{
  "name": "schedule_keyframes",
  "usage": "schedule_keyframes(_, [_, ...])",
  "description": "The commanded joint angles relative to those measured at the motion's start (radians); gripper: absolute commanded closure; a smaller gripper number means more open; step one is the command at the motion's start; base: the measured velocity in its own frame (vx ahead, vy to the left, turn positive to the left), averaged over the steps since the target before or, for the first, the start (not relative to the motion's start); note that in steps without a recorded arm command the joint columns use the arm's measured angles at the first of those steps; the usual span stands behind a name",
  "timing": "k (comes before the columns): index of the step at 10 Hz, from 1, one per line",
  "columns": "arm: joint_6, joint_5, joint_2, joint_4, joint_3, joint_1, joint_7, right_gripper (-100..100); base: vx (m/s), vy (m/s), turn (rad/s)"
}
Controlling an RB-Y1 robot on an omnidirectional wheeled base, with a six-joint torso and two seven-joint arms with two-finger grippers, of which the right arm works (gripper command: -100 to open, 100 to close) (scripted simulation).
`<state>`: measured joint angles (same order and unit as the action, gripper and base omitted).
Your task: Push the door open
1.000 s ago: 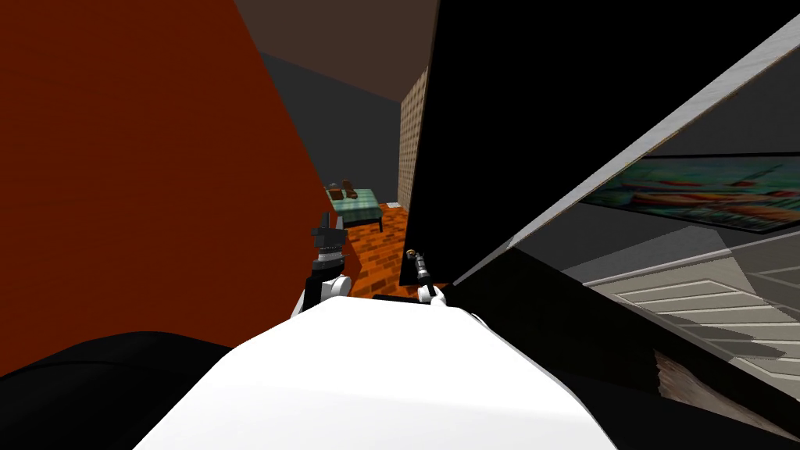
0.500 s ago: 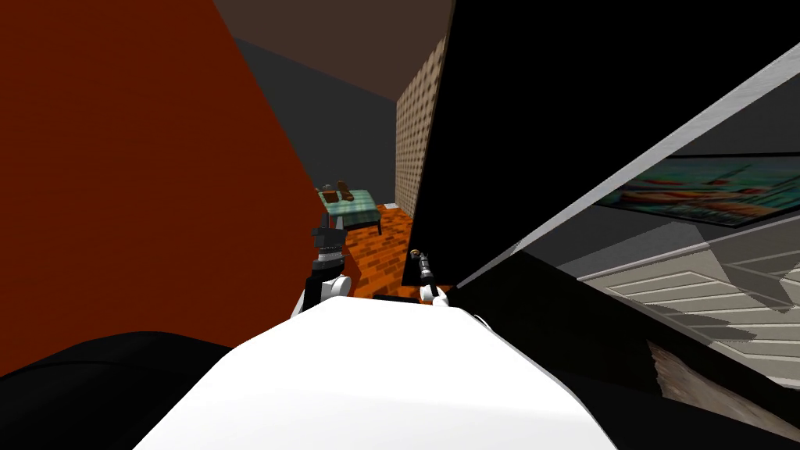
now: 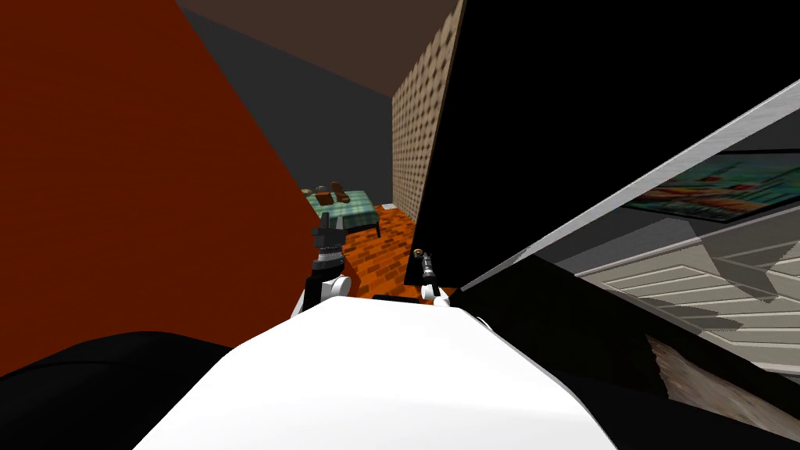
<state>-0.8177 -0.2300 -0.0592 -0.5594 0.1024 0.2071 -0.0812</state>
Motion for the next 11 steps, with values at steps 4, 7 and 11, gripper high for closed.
schedule_keyframes(4, [-0.004, -0.016, -0.007, 0.0, -0.032, 0.002, -0.03, 100, 0.135, 0.053, -0.058])
schedule_keyframes(7, [-0.009, -0.029, 0.004, 0.001, -0.057, 0.004, -0.063, 100, 0.174, 0.061, -0.069])
schedule_keyframes(11, [-0.014, -0.04, 0.026, 0.002, -0.079, 0.005, -0.091, 100, 0.123, 0.031, -0.053])
